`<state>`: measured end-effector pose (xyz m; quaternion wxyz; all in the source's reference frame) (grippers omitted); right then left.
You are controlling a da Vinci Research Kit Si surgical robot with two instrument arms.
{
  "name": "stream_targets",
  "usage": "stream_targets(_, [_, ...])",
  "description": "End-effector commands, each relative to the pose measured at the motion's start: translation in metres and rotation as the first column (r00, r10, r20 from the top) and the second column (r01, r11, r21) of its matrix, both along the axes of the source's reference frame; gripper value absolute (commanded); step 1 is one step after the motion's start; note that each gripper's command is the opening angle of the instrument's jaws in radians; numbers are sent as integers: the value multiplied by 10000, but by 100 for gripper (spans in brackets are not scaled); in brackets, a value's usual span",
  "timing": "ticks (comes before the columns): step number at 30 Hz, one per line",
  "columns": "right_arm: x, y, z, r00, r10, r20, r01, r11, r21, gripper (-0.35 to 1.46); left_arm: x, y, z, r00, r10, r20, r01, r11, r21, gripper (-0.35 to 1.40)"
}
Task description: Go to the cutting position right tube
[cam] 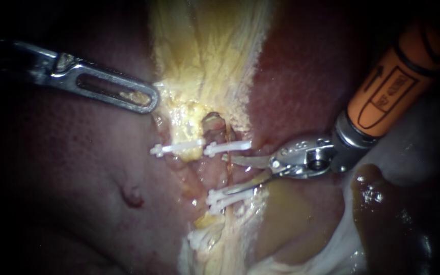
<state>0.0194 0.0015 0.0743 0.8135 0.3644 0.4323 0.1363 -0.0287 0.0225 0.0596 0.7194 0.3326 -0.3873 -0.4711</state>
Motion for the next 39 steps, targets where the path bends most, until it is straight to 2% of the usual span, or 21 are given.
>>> stream_targets(1, [3, 0, 1, 10000, -40, -39, 41, 10000, 85, 140, 0, 0, 0, 10000, 1, 0, -1, 10000, 0, -35])
stream_targets(10, [27, 2, 11, 9969, 157, -771, -88, 9960, 891, 138, 0, 0, 0, 10000, 1, 0, -1, 10000, -2, -35])
stream_targets(18, [32, 0, 13, 9912, 204, -1306, -3, 9883, 1522, 138, 0, -1, 1, 10000, 0, -2, 0, 10000, -7, -35])
stream_targets(27, [33, -2, 10, 9847, 94, -1738, 229, 9828, 1833, 136, 0, 0, 2, 10000, 3, -1, -3, 10000, -8, -35])
stream_targets(32, [33, -4, 7, 9829, 124, -1840, 232, 9815, 1898, 138, 0, 0, 2, 10000, 4, 0, -4, 10000, -9, -35])
stream_targets(39, [35, -8, -9, 9762, 266, -2153, 189, 9782, 2068, 138, 0, 0, 2, 10000, 5, 0, -5, 10000, -9, -35])
